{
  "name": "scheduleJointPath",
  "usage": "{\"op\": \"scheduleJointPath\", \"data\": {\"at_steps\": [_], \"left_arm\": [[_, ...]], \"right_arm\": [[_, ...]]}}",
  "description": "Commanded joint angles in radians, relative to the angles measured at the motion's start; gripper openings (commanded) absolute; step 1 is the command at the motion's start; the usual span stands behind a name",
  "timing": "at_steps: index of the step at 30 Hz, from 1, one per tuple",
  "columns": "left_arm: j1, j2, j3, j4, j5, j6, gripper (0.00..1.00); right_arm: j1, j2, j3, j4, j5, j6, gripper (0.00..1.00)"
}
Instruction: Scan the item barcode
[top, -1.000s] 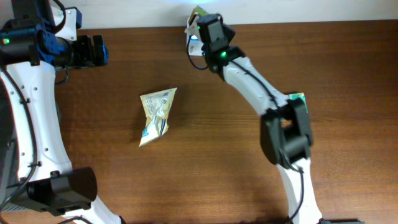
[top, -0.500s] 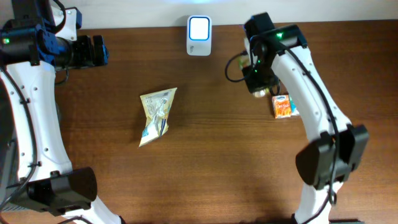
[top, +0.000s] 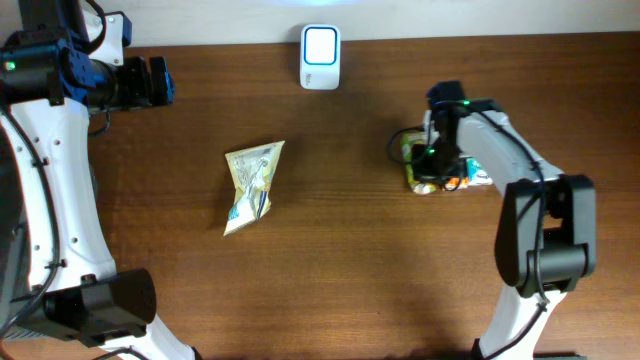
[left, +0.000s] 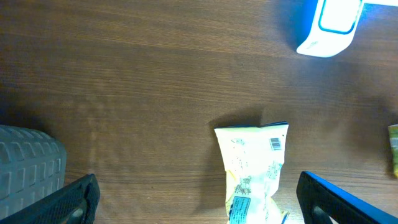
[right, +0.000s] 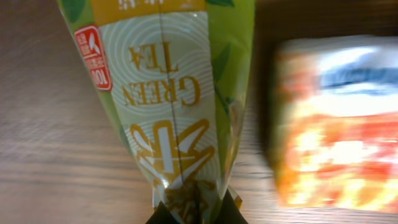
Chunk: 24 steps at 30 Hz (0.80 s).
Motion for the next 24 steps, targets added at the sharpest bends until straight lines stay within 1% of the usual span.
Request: {"op": "scheduleJointPath", "data": {"at_steps": [1, 6, 11, 12, 13, 14, 15, 16, 17, 18, 19, 20, 21, 22, 24], "left_arm": [[0.004, 0.003, -0.002, 0.001, -0.004, 0.005, 0.99], [0.004, 0.003, -0.002, 0.001, -0.004, 0.005, 0.99], [0.004, 0.003, -0.002, 0.001, -0.004, 0.005, 0.99], [0.003, 0.003, -0.002, 0.001, -0.004, 0.005, 0.99], [0.003, 0.003, -0.002, 0.001, -0.004, 0.005, 0.99], [0.004, 0.003, -0.002, 0.001, -0.004, 0.005, 0.99], [0.004, 0.003, -0.002, 0.001, -0.003, 0.005, 0.99], [0.004, 0.003, -0.002, 0.001, -0.004, 0.005, 0.99], [0.004, 0.003, -0.002, 0.001, -0.004, 0.005, 0.99], [0.004, 0.003, -0.002, 0.001, -0.004, 0.005, 0.99], [0.004, 0.003, -0.002, 0.001, -0.004, 0.005, 0.99], [0.004, 0.003, -0.002, 0.001, -0.004, 0.005, 0.99], [0.004, 0.003, -0.002, 0.001, -0.003, 0.005, 0.99], [0.004, 0.003, -0.002, 0.001, -0.004, 0.005, 0.99], [0.003, 0.003, -0.002, 0.001, -0.004, 0.005, 0.99]], "right_arm": [[-0.132, 0.042, -0.05, -0.012, 0.126, 0.01, 0.04], [-0.237, 0.042, -0.05, -0.015, 0.144, 0.003, 0.04], [-0.295, 0.042, -0.05, -0.042, 0.144, 0.016, 0.05], [-0.305, 0.042, -0.05, -0.048, 0.143, 0.02, 0.05], [-0.311, 0.042, -0.05, -0.055, 0.144, 0.035, 0.09], [-0.32, 0.042, -0.05, -0.061, 0.142, 0.041, 0.26], [-0.325, 0.042, -0.044, -0.07, 0.136, 0.041, 0.39], [-0.327, 0.042, -0.029, -0.092, 0.136, 0.041, 0.45], [-0.327, 0.039, 0.024, -0.148, 0.137, 0.038, 0.51], [-0.323, 0.038, 0.063, -0.184, 0.136, 0.036, 0.53], [-0.314, 0.034, 0.144, -0.253, 0.131, 0.036, 0.55], [-0.302, 0.03, 0.198, -0.294, 0.118, 0.032, 0.59], [-0.283, 0.027, 0.267, -0.343, 0.092, 0.032, 0.77], [-0.254, 0.027, 0.341, -0.39, 0.063, 0.032, 0.99], [-0.212, 0.027, 0.4, -0.401, -0.01, 0.034, 0.99]]}}
